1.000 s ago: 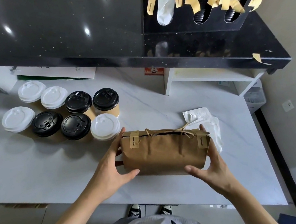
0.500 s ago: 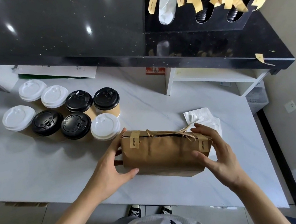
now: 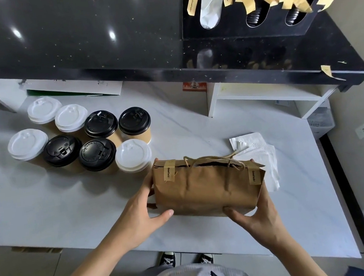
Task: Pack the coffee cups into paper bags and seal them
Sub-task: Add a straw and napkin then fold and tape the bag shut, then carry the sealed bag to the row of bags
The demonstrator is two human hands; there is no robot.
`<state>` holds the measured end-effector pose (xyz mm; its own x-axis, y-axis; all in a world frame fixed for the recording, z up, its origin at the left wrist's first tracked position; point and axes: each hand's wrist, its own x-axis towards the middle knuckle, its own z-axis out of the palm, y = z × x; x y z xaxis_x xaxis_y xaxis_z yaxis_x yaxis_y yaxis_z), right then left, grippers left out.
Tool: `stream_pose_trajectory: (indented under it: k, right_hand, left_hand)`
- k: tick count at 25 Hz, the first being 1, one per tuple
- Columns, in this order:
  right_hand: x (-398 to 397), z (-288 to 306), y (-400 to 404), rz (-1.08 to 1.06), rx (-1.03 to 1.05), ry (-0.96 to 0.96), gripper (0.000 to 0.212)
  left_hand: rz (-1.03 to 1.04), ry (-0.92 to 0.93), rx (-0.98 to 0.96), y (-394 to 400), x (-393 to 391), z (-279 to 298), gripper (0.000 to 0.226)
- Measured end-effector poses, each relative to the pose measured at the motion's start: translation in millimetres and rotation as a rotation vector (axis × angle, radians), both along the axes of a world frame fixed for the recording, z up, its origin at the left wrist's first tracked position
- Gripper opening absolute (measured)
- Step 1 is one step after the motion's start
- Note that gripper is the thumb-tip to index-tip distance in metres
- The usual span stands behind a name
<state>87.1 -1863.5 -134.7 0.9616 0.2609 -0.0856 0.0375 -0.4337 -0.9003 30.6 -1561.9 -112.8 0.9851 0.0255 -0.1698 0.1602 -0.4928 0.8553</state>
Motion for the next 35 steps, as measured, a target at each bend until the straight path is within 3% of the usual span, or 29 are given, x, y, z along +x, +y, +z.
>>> stream_pose_trajectory:
  k: [5, 8, 13, 18, 23, 26, 35]
  right_hand:
    - [5, 17, 10, -0.074, 0.05, -0.022, 0.093]
    - [7, 31, 18, -0.149, 0.097, -0.018, 0.084]
    - [15, 58, 45, -0.253, 0.175, -0.104, 0.09]
    - [12, 76, 61, -0.262, 0.065, -0.242, 0.092]
    - [7, 95, 74, -0.226, 0.033, -0.211, 0.102]
    - [7, 110, 85, -0.197, 0.066, -0.183, 0.095]
    - [20, 136, 129, 0.13, 0.053, -0.153, 0.097]
  left_hand:
    - [0.07, -0.038, -0.04, 0, 5, 17, 0.087]
    - [0.077, -0.098, -0.103, 1, 10, 33, 0.086]
    - [0.041, -0.173, -0.117, 0, 9, 57, 0.104]
    - [0.007, -0.16, -0.071, 10, 6, 73, 0.113]
    - [0.001, -0.132, -0.119, 19, 0, 87, 0.115]
    - [0.054, -0.143, -0.125, 28, -5, 98, 0.116]
    - [0.364, -0.179, -0.119, 52, -54, 117, 0.114]
